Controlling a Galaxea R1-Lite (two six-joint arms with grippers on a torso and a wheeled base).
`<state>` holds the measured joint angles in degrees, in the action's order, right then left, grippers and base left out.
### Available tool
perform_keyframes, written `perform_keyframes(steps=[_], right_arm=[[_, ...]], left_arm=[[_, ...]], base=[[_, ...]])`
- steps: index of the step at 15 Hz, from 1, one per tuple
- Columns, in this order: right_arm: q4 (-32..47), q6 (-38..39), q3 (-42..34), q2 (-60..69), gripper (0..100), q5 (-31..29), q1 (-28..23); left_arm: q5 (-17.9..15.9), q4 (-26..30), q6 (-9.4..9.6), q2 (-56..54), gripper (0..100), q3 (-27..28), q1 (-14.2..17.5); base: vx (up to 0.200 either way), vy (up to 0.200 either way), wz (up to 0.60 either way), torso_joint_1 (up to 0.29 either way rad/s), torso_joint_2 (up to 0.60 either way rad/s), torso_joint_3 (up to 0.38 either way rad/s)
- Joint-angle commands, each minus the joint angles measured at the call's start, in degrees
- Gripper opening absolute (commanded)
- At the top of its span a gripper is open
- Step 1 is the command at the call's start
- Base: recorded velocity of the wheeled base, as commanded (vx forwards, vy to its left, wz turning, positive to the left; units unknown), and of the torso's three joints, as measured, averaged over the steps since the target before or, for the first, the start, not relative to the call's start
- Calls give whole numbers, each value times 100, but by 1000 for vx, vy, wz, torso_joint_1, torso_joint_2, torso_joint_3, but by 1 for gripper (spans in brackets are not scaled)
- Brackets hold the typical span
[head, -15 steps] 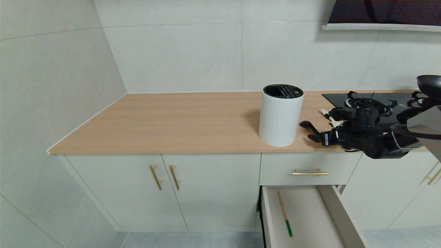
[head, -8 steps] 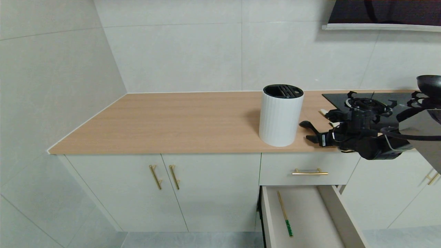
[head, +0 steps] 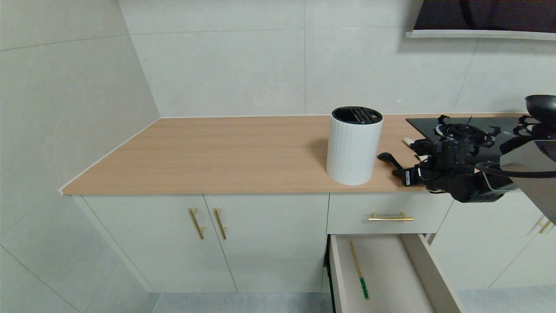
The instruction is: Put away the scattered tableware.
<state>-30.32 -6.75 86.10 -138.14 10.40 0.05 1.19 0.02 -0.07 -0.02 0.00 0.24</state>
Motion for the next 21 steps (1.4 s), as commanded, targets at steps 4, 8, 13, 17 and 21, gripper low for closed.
perform_keyframes(steps=[4,8,13,17,21], right_arm=[[70,-1,47,-28,0,-82,4],[272,16,65,42,0,-231,4],[1309,1009,-1210,1861,0,-1031,118],[1977,1273,-2739,3391,0,-1013,127],[1986,1308,-3398,4111,0,-970,373]], left_arm=[[4,-2,-1,2,100,0,2],[4,-2,-1,2,100,0,2],[4,-2,-1,2,100,0,2],[4,-2,-1,2,100,0,2],[4,-2,-1,2,100,0,2]], base=[[0,0,0,0,0,0],[0,0,0,0,0,0],[0,0,0,0,0,0],[0,0,0,0,0,0],[0,0,0,0,0,0]])
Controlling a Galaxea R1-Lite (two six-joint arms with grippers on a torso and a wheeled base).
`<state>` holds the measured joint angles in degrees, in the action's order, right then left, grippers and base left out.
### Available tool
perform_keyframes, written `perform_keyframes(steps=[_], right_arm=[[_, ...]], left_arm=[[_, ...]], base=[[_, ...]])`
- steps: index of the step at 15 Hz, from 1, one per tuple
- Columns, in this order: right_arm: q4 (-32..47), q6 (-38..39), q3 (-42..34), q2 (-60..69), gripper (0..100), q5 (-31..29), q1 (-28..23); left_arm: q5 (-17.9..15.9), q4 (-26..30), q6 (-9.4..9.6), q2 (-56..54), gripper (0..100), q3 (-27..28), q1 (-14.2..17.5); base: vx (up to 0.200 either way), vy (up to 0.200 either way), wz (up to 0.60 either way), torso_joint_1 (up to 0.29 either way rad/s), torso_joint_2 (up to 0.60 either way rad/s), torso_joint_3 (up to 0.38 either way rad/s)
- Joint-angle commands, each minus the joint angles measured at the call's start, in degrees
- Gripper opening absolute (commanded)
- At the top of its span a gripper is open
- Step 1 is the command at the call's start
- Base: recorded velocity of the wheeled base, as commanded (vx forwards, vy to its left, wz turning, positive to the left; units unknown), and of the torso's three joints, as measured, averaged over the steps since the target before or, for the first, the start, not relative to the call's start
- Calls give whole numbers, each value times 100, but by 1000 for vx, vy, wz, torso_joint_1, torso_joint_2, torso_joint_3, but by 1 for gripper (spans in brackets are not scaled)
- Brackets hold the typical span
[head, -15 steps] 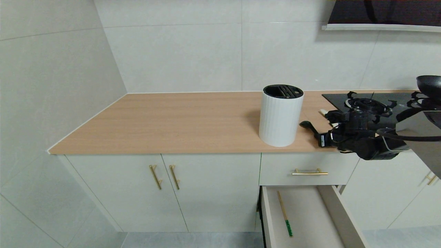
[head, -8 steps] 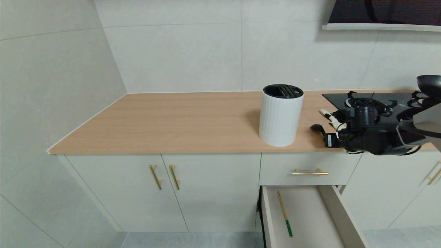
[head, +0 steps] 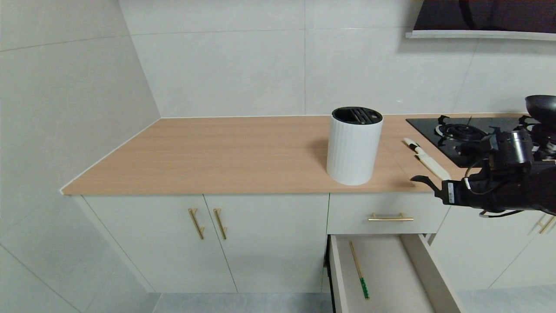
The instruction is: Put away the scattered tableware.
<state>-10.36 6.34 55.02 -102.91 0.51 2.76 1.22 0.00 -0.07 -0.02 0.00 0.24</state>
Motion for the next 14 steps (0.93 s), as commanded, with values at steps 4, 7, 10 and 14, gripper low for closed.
perform_keyframes(steps=[4,7,10,14], right_arm=[[-54,-19,-624,114,0,-25,182],[-62,-19,-685,-1,0,-16,190],[-62,-36,-703,-141,0,-25,190],[-106,-36,-738,-256,0,-25,208]], left_arm=[[1,0,-1,2,100,0,2],[1,9,-1,2,100,0,2],[1,0,-1,2,100,0,2],[1,9,-1,2,100,0,2]], base=[[0,0,0,0,0,0],[0,0,0,0,0,0],[0,0,0,0,0,0],[0,0,0,0,0,0]])
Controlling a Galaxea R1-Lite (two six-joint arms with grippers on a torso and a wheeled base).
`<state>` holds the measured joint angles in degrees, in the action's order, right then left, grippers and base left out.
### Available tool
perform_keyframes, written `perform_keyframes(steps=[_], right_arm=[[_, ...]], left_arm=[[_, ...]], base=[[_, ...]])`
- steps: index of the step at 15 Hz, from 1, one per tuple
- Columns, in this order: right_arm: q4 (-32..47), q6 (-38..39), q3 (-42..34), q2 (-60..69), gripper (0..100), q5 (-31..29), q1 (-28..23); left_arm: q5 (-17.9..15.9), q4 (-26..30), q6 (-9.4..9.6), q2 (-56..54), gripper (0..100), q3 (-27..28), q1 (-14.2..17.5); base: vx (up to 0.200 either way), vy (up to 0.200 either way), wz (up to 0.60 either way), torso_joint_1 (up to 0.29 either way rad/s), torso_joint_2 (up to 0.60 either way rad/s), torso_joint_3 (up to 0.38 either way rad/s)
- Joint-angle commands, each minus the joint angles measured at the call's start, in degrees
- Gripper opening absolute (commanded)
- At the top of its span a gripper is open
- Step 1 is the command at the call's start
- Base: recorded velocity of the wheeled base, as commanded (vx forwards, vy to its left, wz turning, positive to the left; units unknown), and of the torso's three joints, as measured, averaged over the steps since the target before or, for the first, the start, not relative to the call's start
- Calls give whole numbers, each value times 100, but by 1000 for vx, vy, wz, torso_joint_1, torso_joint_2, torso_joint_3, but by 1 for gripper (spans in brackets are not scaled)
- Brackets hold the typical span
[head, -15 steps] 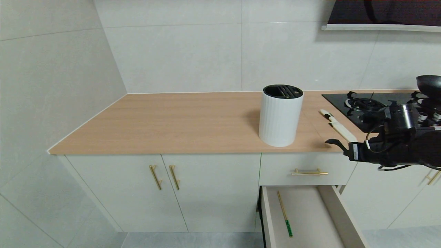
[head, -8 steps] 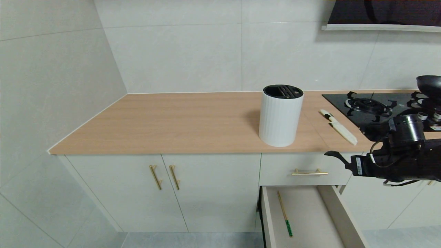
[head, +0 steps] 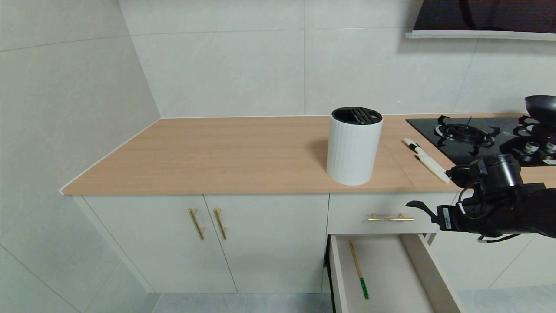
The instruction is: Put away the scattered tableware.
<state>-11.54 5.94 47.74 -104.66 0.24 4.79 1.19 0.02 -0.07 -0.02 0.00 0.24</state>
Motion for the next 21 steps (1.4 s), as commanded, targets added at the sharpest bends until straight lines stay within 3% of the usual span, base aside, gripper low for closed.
perform_keyframes(steps=[1,10,21], right_arm=[[-14,-5,-28,-108,0,2,4],[-357,-93,-195,-345,0,-16,110],[-489,-93,-195,-679,0,-86,110]], left_arm=[[4,-2,-1,2,100,0,2],[4,-2,-1,2,100,0,2],[4,-2,-1,2,100,0,2]], base=[[0,0,0,0,0,0],[0,0,0,-3,7,5],[0,0,0,-201,472,266]])
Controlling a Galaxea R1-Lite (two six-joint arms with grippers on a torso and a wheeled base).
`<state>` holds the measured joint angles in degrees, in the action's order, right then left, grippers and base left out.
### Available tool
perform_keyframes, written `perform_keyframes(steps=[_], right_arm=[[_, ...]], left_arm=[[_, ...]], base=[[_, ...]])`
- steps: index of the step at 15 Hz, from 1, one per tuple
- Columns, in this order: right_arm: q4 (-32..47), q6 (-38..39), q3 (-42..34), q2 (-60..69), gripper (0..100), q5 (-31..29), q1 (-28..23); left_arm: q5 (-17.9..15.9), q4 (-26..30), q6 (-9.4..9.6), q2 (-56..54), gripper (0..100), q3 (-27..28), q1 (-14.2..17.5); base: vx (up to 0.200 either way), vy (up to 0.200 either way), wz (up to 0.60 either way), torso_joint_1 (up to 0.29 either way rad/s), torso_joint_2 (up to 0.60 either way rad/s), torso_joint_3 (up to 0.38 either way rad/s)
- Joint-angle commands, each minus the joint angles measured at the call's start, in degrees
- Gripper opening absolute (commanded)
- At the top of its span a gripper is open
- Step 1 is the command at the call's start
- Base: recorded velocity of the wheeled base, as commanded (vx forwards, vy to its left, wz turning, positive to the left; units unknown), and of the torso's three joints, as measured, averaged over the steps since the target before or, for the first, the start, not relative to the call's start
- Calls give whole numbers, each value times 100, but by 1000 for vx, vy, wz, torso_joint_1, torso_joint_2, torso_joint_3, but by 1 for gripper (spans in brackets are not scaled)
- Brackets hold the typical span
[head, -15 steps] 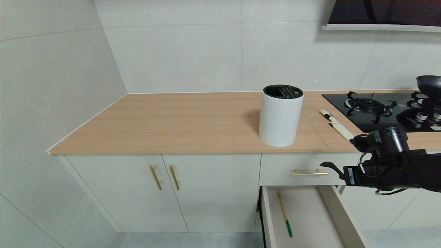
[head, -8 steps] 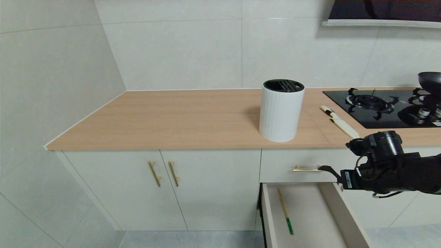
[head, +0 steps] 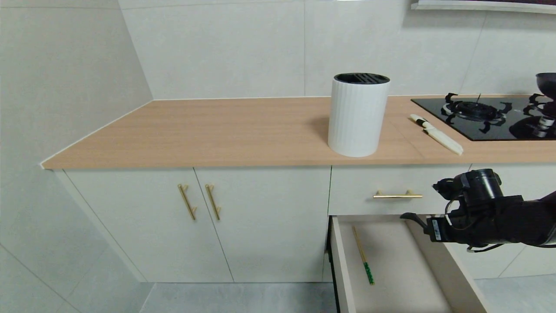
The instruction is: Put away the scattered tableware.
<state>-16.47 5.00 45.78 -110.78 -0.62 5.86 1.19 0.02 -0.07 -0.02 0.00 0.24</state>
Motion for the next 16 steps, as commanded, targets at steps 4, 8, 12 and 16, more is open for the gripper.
perform_keyframes(steps=[4,8,12,16], right_arm=[[-146,1,-25,-164,0,-52,2],[-322,-25,-95,-208,0,-78,29],[-366,-52,-122,-208,0,-78,20],[-375,-52,-122,-208,0,-78,29]], left_arm=[[4,6,-1,2,100,0,2],[4,6,-1,2,100,0,2],[4,-2,-1,2,100,0,2],[4,-2,-1,2,100,0,2]], base=[[0,0,0,-185,487,292],[0,0,0,-164,475,303],[0,0,0,-134,459,315],[0,0,0,-66,328,250]])
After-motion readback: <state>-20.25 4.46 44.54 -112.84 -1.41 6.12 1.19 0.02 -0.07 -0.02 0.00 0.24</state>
